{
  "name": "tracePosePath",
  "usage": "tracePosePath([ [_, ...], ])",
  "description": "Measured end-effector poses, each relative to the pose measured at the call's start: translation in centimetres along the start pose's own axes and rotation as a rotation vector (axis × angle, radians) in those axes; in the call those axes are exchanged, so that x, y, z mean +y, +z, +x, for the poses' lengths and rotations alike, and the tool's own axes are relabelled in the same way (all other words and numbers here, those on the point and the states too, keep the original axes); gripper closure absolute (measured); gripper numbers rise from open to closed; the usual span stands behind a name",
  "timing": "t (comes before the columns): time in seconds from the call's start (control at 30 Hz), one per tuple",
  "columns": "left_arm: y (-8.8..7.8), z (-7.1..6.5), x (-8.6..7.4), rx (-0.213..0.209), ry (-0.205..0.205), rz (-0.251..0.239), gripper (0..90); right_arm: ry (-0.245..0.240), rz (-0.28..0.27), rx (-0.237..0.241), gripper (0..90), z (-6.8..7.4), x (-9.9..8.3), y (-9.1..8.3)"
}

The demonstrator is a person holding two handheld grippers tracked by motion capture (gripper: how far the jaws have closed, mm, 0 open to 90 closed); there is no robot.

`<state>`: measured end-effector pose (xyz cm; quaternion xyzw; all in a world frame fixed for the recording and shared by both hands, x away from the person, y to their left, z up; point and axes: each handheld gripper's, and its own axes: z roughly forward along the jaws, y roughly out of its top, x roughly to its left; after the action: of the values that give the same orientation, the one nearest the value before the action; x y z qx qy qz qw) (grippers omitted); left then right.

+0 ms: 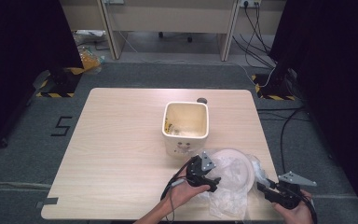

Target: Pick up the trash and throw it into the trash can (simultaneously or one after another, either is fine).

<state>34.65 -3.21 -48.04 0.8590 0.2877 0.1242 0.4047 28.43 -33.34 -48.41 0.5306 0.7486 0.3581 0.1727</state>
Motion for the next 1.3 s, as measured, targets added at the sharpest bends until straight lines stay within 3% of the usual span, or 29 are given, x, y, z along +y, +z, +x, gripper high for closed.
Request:
tracePosePath([
  [0.13,0.0,-0.1,0.0,0.001,-0.002,-0.007,20.2,-0.006,-0.066,-0.049,43.1,0.8,1.2,-1.7],
  [0.27,-0.2,-0.1,0.0,0.003,-0.006,-0.019,20.4,-0.018,-0.110,-0.062,39.8,1.3,2.2,-3.0],
  [0.37,-0.9,-0.1,0.3,-0.002,-0.011,-0.041,20.3,-0.031,-0.139,-0.039,38.5,2.2,3.0,-3.8],
  [0.53,-3.3,0.7,0.1,-0.008,-0.006,-0.051,18.7,-0.065,-0.117,0.029,37.9,4.0,3.4,-3.1],
  [0.73,-6.8,3.5,-3.3,0.040,-0.046,-0.035,18.4,-0.109,-0.066,0.086,37.2,6.4,2.9,-1.8],
  [0.83,-8.2,5.0,-5.4,0.067,-0.082,-0.025,18.4,-0.118,-0.043,0.094,36.5,6.9,2.5,-1.3],
  [1.07,-10.5,8.0,-9.0,0.136,-0.145,-0.012,18.4,-0.132,-0.003,0.051,31.8,8.0,1.8,-0.1],
  [1.17,-11.3,9.0,-10.4,0.171,-0.161,-0.009,18.4,-0.137,0.004,0.015,29.1,7.9,1.7,0.2],
  [1.3,-12.5,10.2,-12.1,0.216,-0.192,0.004,18.4,-0.136,0.020,0.008,29.1,7.9,1.5,0.5],
])
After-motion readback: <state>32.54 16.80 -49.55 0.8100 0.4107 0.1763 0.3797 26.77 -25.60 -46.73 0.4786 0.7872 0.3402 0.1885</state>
